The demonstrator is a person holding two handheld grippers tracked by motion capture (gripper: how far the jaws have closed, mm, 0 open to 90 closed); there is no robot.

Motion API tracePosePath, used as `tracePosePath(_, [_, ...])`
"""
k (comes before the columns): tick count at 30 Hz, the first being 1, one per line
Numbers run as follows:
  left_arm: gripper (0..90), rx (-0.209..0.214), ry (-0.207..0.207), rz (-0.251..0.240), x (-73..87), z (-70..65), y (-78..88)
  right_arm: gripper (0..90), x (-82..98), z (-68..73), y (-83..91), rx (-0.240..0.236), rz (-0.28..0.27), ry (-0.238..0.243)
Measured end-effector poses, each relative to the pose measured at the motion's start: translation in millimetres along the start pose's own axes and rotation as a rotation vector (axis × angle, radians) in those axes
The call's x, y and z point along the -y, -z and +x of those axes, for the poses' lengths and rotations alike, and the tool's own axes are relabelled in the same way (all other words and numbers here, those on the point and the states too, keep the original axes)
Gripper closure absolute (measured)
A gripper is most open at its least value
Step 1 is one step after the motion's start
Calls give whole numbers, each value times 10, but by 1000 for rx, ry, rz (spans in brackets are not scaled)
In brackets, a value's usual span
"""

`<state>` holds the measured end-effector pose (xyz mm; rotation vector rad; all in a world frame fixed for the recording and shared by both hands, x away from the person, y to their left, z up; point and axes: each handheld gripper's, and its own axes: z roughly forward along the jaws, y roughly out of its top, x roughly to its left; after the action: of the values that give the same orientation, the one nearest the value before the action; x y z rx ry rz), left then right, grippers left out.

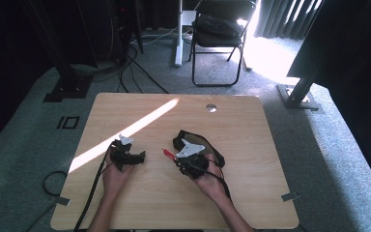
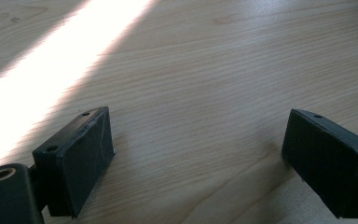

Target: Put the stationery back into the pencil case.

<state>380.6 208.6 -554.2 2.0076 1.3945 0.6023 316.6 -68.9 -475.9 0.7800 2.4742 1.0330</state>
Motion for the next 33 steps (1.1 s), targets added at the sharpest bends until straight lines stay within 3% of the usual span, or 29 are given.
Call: tracePosePath(33, [89,0,0,0,0,0,0,798,0,-143,127,37,-24,-24])
